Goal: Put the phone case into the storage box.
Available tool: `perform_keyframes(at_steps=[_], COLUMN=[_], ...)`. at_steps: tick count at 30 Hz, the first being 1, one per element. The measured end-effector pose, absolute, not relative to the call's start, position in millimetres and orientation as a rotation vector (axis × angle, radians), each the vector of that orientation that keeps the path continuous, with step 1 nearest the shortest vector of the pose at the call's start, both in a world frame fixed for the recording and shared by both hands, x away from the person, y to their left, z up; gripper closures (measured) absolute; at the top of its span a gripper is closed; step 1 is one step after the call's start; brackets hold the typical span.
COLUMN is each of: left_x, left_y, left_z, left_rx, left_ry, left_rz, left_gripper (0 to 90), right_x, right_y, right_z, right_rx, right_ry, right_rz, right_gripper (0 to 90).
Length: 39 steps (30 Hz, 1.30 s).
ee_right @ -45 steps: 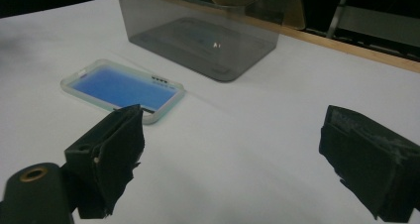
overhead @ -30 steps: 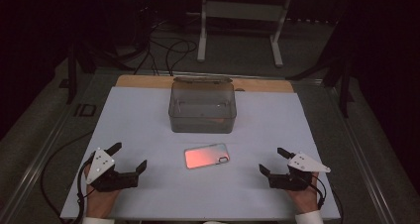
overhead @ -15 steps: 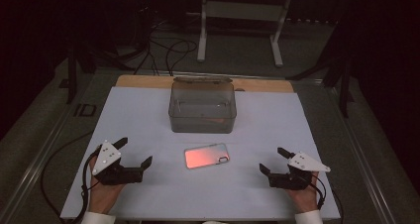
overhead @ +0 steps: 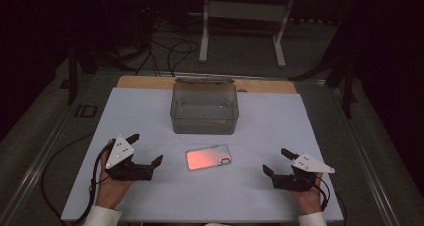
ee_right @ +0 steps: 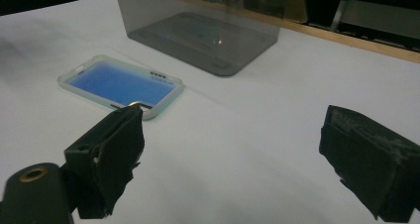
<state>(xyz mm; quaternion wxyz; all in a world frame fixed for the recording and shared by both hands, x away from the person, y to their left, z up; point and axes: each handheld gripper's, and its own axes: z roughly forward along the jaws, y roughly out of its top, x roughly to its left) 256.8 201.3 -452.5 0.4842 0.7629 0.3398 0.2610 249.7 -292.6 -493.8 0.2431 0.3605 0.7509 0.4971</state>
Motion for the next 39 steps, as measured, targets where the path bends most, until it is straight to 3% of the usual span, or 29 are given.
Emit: perform_keyframes(at_steps=[39], left_x=[304], left_y=[168], left_z=[-450], left_rx=[2.037], left_ry=[0.755], left_rz=[0.594], left_gripper=[0.4], right_x=[250], right_y=[-295], right_z=[-491], right_rx=[0.995], right_ry=[2.050], right_rz=[1.353], right_gripper=[10.1])
